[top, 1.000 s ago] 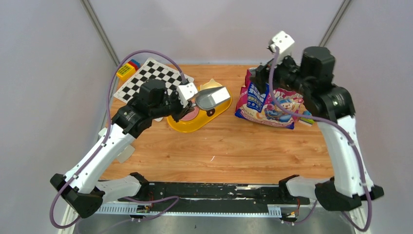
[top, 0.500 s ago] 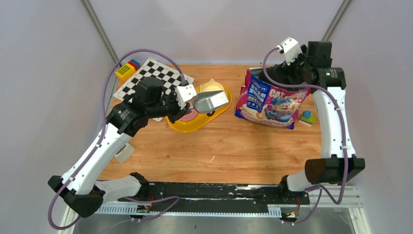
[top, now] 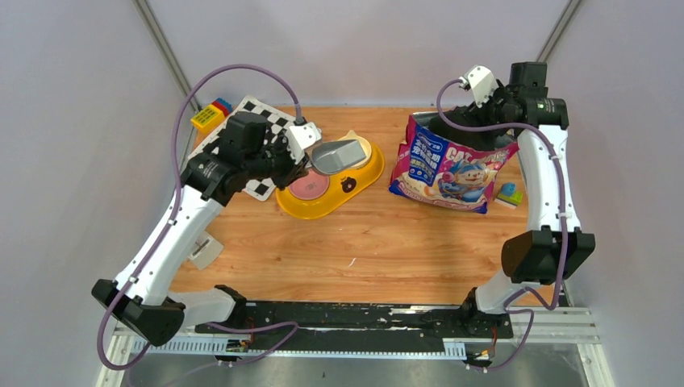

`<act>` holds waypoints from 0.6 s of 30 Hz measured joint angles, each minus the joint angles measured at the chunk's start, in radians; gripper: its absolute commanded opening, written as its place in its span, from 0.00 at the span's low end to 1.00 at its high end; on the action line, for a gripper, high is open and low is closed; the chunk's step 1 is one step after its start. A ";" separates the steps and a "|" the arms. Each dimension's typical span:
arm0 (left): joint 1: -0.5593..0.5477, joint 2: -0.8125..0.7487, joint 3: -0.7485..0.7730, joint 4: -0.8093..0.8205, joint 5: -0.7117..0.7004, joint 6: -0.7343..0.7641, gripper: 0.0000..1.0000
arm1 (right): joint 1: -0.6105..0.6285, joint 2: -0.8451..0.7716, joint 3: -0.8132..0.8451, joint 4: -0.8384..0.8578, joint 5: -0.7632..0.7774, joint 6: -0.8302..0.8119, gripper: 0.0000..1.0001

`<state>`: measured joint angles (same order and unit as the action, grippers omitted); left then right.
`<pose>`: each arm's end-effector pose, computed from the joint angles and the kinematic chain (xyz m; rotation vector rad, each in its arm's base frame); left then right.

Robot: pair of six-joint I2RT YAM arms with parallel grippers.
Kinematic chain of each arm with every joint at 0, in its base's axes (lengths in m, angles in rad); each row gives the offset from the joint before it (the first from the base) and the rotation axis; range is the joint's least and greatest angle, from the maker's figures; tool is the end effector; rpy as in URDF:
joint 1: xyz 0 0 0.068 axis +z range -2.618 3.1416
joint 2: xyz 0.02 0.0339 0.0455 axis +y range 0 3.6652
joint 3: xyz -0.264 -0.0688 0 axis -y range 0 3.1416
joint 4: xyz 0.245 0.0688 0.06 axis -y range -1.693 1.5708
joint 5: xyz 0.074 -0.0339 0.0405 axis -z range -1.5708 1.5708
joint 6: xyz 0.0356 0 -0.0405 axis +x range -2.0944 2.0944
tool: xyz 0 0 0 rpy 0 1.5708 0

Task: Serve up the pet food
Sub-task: Collect the pet food from the pet food bag.

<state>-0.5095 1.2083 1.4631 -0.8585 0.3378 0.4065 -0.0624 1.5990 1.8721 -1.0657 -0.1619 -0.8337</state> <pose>0.2011 -0.1259 0.4191 1.1274 1.8501 -0.4258 0.3235 -0.0145 0.4235 -0.9615 2.1594 -0.2469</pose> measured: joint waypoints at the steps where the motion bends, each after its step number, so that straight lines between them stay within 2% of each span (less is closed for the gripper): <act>1: 0.007 0.006 0.000 -0.001 0.002 0.000 0.00 | 0.000 0.013 0.003 0.001 -0.002 -0.003 0.59; 2: 0.012 0.012 0.000 -0.003 0.005 0.000 0.00 | 0.000 0.026 0.008 0.000 -0.004 -0.005 0.57; 3: 0.016 0.017 0.000 -0.006 0.006 0.000 0.00 | 0.000 0.042 0.013 0.000 -0.005 -0.006 0.49; 4: 0.019 0.019 0.000 -0.007 0.008 0.000 0.00 | 0.000 0.050 0.015 0.000 -0.005 -0.006 0.37; 6: 0.021 0.024 0.000 -0.009 0.017 0.000 0.00 | 0.000 0.073 0.028 -0.002 -0.007 -0.010 0.04; 7: 0.021 0.027 0.000 -0.009 0.024 -0.001 0.00 | 0.000 0.087 0.039 -0.003 -0.012 0.000 0.00; 12: 0.021 0.052 0.017 -0.013 0.060 -0.005 0.00 | 0.000 0.124 0.092 -0.024 -0.018 0.058 0.00; 18: 0.021 0.069 0.050 0.002 0.072 -0.029 0.00 | -0.001 0.145 0.119 0.010 0.047 0.253 0.00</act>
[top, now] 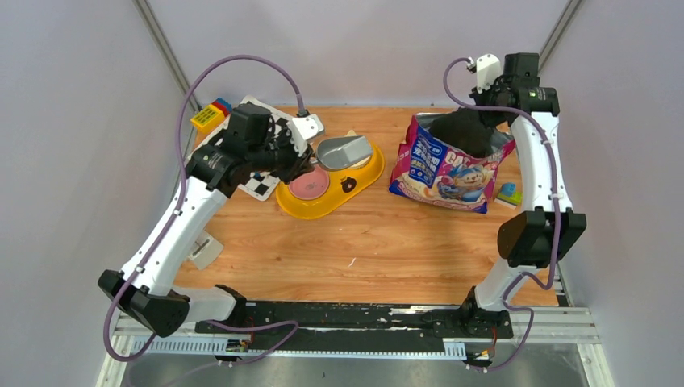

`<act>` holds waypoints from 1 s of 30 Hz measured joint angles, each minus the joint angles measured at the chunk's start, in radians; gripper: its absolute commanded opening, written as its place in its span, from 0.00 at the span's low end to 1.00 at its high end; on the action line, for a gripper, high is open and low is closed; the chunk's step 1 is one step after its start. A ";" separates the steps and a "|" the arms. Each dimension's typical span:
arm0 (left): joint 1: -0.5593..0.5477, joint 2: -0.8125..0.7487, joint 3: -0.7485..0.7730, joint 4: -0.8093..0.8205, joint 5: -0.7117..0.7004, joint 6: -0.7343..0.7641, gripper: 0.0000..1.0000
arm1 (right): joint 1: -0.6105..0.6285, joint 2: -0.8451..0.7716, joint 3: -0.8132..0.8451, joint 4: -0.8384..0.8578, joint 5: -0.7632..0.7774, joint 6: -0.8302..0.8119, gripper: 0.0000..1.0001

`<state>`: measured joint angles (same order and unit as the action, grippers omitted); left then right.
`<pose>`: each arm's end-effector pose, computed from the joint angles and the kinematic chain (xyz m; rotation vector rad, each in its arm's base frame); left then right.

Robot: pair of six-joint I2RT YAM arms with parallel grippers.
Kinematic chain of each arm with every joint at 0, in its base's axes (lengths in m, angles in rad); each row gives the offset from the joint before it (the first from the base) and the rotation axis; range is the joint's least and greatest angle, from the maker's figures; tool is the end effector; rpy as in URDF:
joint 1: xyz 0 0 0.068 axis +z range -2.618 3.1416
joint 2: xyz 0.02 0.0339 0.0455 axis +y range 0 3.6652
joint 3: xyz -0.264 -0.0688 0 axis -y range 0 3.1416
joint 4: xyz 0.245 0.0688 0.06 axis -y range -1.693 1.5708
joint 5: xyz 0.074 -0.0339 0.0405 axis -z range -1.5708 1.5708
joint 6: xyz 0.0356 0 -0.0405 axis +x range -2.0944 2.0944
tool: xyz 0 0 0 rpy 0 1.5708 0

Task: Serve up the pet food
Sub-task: Collect the pet food from the pet food bag.

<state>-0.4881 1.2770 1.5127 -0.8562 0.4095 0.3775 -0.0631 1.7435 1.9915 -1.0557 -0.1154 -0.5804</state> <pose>0.2182 -0.1319 0.4197 1.1181 1.8685 -0.5105 0.3633 -0.0188 0.4128 -0.6614 2.2845 -0.1714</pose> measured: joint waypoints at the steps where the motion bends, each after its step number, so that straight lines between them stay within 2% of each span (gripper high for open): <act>1: 0.000 -0.001 0.000 0.008 0.000 -0.008 0.00 | 0.002 0.000 0.000 0.011 0.021 0.039 0.00; 4: 0.000 -0.008 -0.006 0.027 -0.011 -0.025 0.00 | 0.013 0.000 0.000 0.029 0.079 0.129 0.00; 10: 0.000 -0.050 -0.020 0.040 -0.037 -0.042 0.00 | 0.058 0.000 0.001 0.047 0.213 0.210 0.00; 16: 0.000 -0.054 -0.020 0.047 -0.046 -0.058 0.00 | 0.098 0.000 0.001 0.051 0.232 0.173 0.00; 17: 0.000 -0.054 -0.020 0.047 -0.046 -0.059 0.00 | 0.100 0.000 0.001 0.051 0.215 0.146 0.03; 18: 0.000 -0.053 -0.020 0.047 -0.046 -0.060 0.00 | 0.100 0.000 0.001 0.049 0.198 0.119 0.12; 20: 0.000 -0.052 -0.020 0.047 -0.046 -0.060 0.00 | 0.099 -0.001 0.001 0.037 0.155 0.048 0.40; 21: 0.000 -0.052 -0.020 0.047 -0.046 -0.060 0.00 | 0.099 -0.005 0.001 0.039 0.137 0.026 0.51; 22: 0.000 -0.052 -0.020 0.047 -0.046 -0.060 0.00 | 0.101 -0.015 0.001 0.039 0.114 -0.019 0.59; 26: 0.000 -0.047 -0.020 0.051 -0.045 -0.062 0.00 | 0.107 -0.057 0.010 0.013 0.060 -0.137 0.70; 30: 0.000 -0.033 -0.020 0.058 -0.045 -0.064 0.00 | 0.108 -0.045 0.066 -0.034 0.045 -0.225 0.73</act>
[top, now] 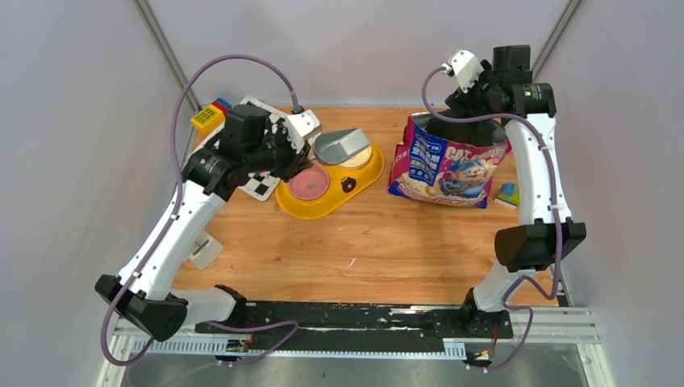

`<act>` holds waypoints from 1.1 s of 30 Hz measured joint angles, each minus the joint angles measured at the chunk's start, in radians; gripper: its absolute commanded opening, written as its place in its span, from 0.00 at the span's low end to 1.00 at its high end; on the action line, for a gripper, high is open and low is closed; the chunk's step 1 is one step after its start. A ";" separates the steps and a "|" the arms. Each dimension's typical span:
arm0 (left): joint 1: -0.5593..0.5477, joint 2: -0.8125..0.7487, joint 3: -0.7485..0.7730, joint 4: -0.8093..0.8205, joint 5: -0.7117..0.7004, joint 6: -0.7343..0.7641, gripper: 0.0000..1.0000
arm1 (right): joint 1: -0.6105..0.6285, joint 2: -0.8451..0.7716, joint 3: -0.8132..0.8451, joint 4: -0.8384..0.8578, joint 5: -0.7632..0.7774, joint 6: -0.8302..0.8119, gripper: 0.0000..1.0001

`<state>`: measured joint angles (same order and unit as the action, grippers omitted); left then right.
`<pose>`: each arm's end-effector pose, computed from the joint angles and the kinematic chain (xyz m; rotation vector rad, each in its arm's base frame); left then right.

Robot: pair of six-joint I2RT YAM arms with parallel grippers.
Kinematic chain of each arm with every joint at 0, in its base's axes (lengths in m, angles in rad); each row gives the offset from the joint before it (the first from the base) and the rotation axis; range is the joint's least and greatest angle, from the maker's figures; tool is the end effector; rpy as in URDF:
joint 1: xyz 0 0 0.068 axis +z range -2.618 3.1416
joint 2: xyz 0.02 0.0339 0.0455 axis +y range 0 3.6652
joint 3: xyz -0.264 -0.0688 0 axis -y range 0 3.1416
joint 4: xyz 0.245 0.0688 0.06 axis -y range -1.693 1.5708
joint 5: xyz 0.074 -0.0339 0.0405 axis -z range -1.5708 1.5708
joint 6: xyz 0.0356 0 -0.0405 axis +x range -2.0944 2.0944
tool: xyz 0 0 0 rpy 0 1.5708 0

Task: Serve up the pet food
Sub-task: Collect the pet food from the pet food bag.

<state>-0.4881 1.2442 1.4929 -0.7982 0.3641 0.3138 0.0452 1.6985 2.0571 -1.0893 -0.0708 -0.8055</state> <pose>0.2144 -0.1282 0.4260 1.0225 1.8553 -0.4892 0.3431 0.0180 0.4444 -0.9902 2.0970 -0.3080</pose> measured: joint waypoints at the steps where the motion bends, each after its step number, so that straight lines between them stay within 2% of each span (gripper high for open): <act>1: 0.000 0.003 0.000 0.001 0.000 -0.002 0.00 | 0.000 0.010 0.016 -0.011 0.000 -0.018 0.73; 8: 0.000 0.007 -0.004 0.011 0.000 -0.003 0.00 | 0.000 0.117 0.062 -0.056 0.007 -0.142 0.72; 11: 0.000 0.007 -0.016 0.016 0.000 -0.003 0.00 | 0.000 0.161 0.062 -0.095 0.002 -0.182 0.67; 13: 0.000 0.007 -0.022 0.016 0.000 -0.003 0.00 | 0.000 0.180 0.062 -0.109 0.001 -0.200 0.54; 14: 0.000 0.007 -0.024 0.018 0.000 -0.003 0.00 | 0.000 0.186 0.062 -0.114 0.001 -0.208 0.42; 16: 0.000 0.007 -0.026 0.018 0.000 -0.003 0.00 | 0.000 0.193 0.064 -0.124 0.002 -0.225 0.08; 17: 0.000 0.007 -0.026 0.018 0.000 -0.003 0.00 | 0.000 0.196 0.066 -0.129 0.002 -0.228 0.00; 25: 0.000 0.007 -0.027 0.026 0.000 -0.003 0.00 | 0.002 0.202 0.082 -0.105 0.034 -0.206 0.00; 31: 0.000 0.013 -0.027 0.026 0.001 -0.003 0.00 | 0.027 0.148 -0.055 0.095 0.112 -0.117 0.00; 33: 0.000 0.016 -0.027 0.026 0.001 -0.003 0.00 | 0.041 0.148 -0.055 0.121 0.157 -0.069 0.00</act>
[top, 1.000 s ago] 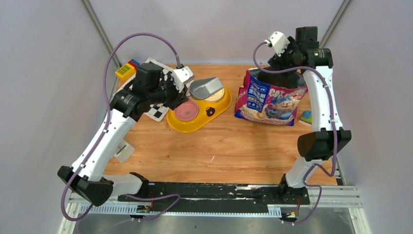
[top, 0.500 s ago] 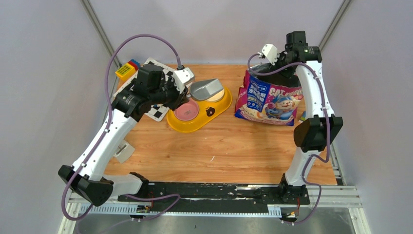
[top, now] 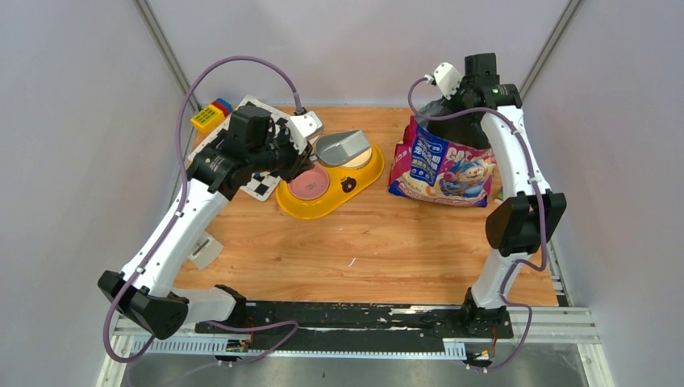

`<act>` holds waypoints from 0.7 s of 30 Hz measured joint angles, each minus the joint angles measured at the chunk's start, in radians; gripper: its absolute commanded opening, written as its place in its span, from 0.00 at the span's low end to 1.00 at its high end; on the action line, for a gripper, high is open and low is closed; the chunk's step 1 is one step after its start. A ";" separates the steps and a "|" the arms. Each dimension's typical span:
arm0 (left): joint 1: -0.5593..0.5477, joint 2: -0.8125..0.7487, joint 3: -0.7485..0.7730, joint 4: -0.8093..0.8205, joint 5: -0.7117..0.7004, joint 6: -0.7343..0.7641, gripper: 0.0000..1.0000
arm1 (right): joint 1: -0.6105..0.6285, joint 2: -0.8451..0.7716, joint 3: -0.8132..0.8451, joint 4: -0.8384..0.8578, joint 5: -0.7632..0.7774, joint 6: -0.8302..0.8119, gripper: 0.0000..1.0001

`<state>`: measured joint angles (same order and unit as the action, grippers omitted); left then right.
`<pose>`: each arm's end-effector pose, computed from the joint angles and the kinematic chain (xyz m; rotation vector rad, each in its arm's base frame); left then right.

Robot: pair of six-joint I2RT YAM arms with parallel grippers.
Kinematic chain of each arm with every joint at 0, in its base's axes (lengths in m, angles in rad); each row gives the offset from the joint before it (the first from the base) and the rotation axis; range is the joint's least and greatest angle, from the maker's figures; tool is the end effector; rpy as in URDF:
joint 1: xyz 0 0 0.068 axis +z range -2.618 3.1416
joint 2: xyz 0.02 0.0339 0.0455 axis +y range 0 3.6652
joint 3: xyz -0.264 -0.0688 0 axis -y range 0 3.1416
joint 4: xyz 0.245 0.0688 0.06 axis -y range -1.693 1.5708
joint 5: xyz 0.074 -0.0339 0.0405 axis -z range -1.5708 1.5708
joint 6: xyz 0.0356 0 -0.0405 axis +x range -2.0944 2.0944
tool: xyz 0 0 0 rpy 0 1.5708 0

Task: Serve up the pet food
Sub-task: Collect the pet food from the pet food bag.

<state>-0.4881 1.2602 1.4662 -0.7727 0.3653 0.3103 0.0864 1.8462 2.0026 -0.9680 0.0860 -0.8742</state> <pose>0.2213 -0.1319 0.4161 1.0242 1.8737 -0.4944 0.3986 0.0315 0.3856 -1.0863 2.1754 -0.4688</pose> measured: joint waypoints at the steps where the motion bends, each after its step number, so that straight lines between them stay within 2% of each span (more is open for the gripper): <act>1: 0.000 0.001 0.000 0.000 0.000 0.000 0.00 | 0.006 0.004 0.006 0.000 0.019 0.022 0.00; 8: 0.000 0.002 0.000 0.000 0.007 -0.010 0.00 | 0.044 0.106 0.164 0.006 0.144 0.122 0.00; 21: 0.000 0.002 0.000 0.000 0.020 -0.010 0.00 | 0.037 0.169 0.227 0.173 0.328 0.028 0.00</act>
<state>-0.4881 1.2625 1.4662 -0.7723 0.3851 0.3000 0.1238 2.0155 2.2299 -0.7948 0.4145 -0.8463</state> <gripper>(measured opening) 0.304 0.009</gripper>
